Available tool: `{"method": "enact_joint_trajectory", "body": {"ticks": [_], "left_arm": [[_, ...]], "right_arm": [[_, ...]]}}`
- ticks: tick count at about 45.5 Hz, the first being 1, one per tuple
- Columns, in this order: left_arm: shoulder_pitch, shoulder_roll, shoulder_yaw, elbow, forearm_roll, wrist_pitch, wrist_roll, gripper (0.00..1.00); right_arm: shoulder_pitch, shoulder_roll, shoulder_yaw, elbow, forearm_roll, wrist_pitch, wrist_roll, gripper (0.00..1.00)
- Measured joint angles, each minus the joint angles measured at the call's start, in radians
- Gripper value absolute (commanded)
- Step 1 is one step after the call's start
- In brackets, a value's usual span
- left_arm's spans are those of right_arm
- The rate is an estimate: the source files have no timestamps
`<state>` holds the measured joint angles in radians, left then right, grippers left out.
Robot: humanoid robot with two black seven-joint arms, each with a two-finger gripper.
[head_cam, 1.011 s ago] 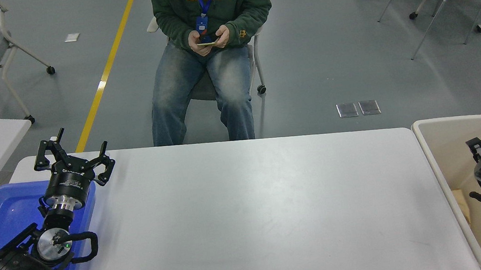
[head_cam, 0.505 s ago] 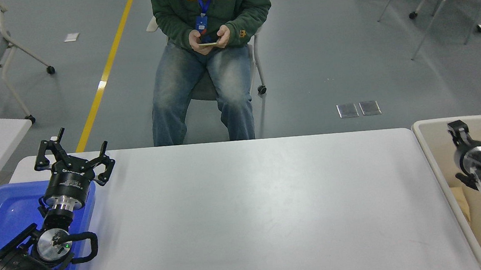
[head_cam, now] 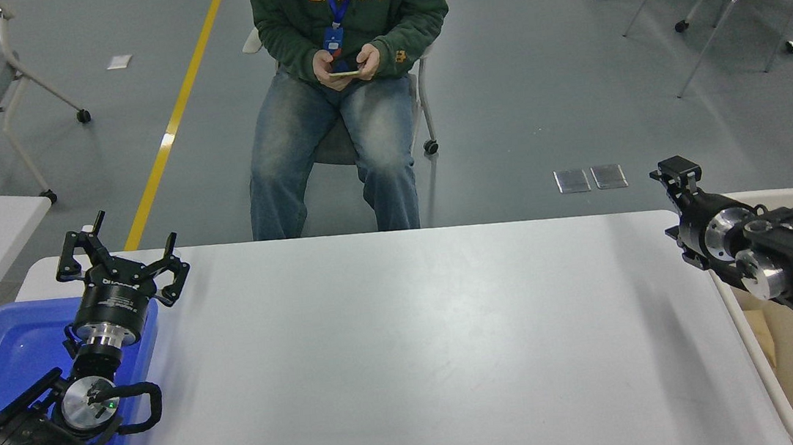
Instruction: Clean the table surface
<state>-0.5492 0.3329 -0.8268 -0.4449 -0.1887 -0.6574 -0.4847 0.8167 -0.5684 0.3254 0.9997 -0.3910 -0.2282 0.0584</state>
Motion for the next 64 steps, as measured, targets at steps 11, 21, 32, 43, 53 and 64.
{"method": "enact_joint_trajectory", "body": {"ticks": [11, 21, 32, 43, 53, 64], "left_arm": [[0.000, 0.000, 0.000, 0.000, 0.000, 0.000, 0.000, 1.00], [0.000, 0.000, 0.000, 0.000, 0.000, 0.000, 0.000, 1.00], [0.000, 0.000, 0.000, 0.000, 0.000, 0.000, 0.000, 1.00], [0.000, 0.000, 0.000, 0.000, 0.000, 0.000, 0.000, 1.00], [0.000, 0.000, 0.000, 0.000, 0.000, 0.000, 0.000, 1.00], [0.000, 0.000, 0.000, 0.000, 0.000, 0.001, 0.000, 1.00]], "right_arm": [[-0.017, 0.010, 0.006, 0.102, -0.025, 0.055, 0.093, 0.99], [-0.053, 0.050, 0.006, 0.143, -0.126, 0.086, 0.145, 0.99], [-0.086, 0.108, 0.008, 0.152, -0.183, 0.093, 0.184, 0.99], [-0.112, 0.156, 0.030, 0.128, -0.201, 0.089, 0.198, 0.99], [-0.123, 0.191, 0.050, 0.074, -0.196, 0.073, 0.203, 0.99], [-0.136, 0.228, 0.080, 0.048, -0.183, 0.065, 0.205, 0.99]]}}
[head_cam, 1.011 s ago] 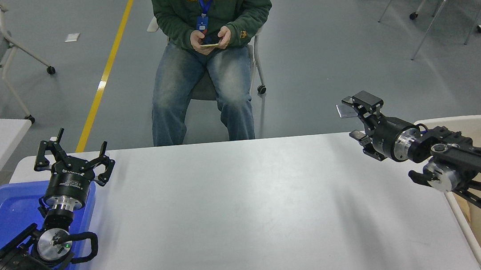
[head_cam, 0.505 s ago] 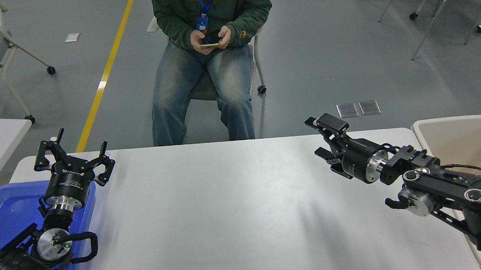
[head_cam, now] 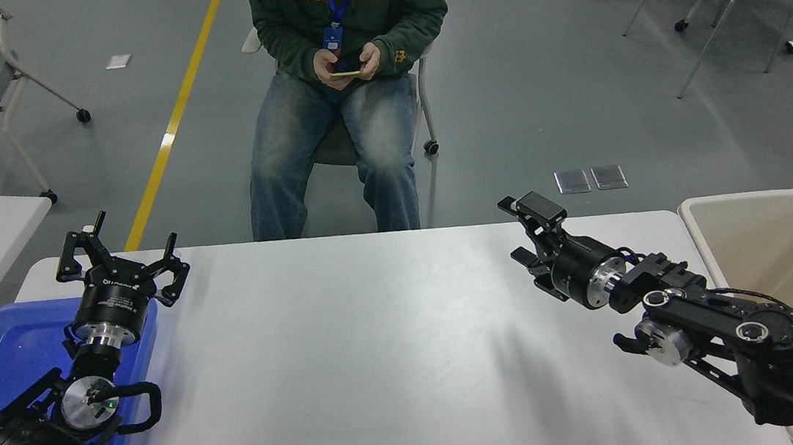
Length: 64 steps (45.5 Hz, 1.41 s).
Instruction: Clean the table surface
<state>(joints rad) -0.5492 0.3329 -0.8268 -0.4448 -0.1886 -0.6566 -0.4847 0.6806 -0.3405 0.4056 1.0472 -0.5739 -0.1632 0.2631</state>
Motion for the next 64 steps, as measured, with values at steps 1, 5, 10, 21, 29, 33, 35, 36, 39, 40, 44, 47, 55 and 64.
{"method": "enact_joint_trajectory", "body": {"ticks": [1, 5, 10, 21, 29, 33, 35, 36, 39, 40, 44, 47, 55, 64], "left_arm": [[0.000, 0.000, 0.000, 0.000, 0.000, 0.000, 0.000, 1.00], [0.000, 0.000, 0.000, 0.000, 0.000, 0.000, 0.000, 1.00], [0.000, 0.000, 0.000, 0.000, 0.000, 0.000, 0.000, 1.00], [0.000, 0.000, 0.000, 0.000, 0.000, 0.000, 0.000, 1.00], [0.000, 0.000, 0.000, 0.000, 0.000, 0.000, 0.000, 1.00], [0.000, 0.000, 0.000, 0.000, 0.000, 0.000, 0.000, 1.00], [0.000, 0.000, 0.000, 0.000, 0.000, 0.000, 0.000, 1.00], [0.000, 0.000, 0.000, 0.000, 0.000, 0.000, 0.000, 1.00], [0.000, 0.000, 0.000, 0.000, 0.000, 0.000, 0.000, 1.00], [0.000, 0.000, 0.000, 0.000, 0.000, 0.000, 0.000, 1.00], [0.000, 0.000, 0.000, 0.000, 0.000, 0.000, 0.000, 1.00], [0.000, 0.000, 0.000, 0.000, 0.000, 0.000, 0.000, 1.00], [0.000, 0.000, 0.000, 0.000, 0.000, 0.000, 0.000, 1.00], [0.000, 0.000, 0.000, 0.000, 0.000, 0.000, 0.000, 1.00]], "right_arm": [[-0.001, 0.004, 0.002, -0.001, 0.001, 0.000, 0.000, 0.99], [-0.004, 0.018, 0.016, -0.004, 0.002, -0.002, 0.000, 0.99], [-0.009, 0.028, 0.028, -0.007, 0.004, -0.003, 0.000, 0.99], [-0.013, 0.040, 0.042, -0.012, 0.005, -0.007, 0.001, 0.99], [-0.023, 0.047, 0.091, -0.013, 0.037, -0.009, 0.004, 0.99], [-0.031, 0.055, 0.126, -0.012, 0.091, -0.004, 0.016, 0.99], [-0.034, 0.058, 0.139, -0.012, 0.119, -0.003, 0.025, 0.99], [-0.036, 0.059, 0.144, -0.012, 0.128, -0.003, 0.029, 0.99], [-0.041, 0.064, 0.157, -0.012, 0.162, 0.000, 0.041, 0.99], [-0.043, 0.066, 0.160, -0.012, 0.173, 0.000, 0.044, 0.99], [-0.052, 0.075, 0.173, -0.012, 0.231, 0.002, 0.058, 0.99], [-0.056, 0.080, 0.180, -0.012, 0.269, 0.003, 0.065, 0.99], [-0.067, 0.090, 0.198, -0.013, 0.380, 0.024, 0.081, 0.99], [-0.073, 0.095, 0.208, -0.016, 0.438, 0.042, 0.094, 0.99]]}}
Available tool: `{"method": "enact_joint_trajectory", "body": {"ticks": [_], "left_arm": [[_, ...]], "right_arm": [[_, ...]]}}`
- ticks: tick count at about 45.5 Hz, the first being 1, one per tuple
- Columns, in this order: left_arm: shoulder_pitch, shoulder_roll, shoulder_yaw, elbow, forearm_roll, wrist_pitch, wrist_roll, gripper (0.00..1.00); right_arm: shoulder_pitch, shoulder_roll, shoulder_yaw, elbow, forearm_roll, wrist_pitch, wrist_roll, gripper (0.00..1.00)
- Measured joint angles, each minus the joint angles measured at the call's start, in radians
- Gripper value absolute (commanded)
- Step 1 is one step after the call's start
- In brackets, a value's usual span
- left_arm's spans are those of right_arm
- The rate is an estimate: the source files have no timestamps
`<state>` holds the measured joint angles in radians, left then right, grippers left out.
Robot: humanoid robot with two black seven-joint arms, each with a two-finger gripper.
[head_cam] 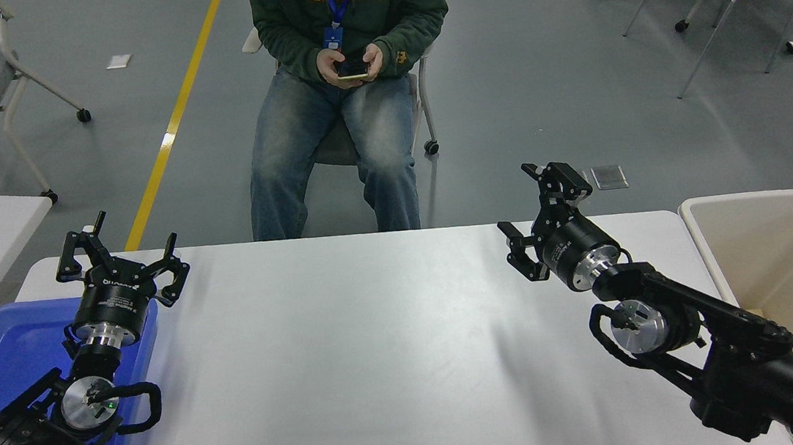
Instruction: Clean the table surface
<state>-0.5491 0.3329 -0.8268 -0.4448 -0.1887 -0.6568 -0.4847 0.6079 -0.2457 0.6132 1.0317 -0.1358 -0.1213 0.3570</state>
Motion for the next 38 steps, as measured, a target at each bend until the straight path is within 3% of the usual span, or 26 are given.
{"method": "enact_joint_trajectory", "body": {"ticks": [38], "left_arm": [[0.000, 0.000, 0.000, 0.000, 0.000, 0.000, 0.000, 1.00]], "right_arm": [[-0.002, 0.002, -0.018, -0.011, 0.020, 0.010, 0.008, 0.99]]}}
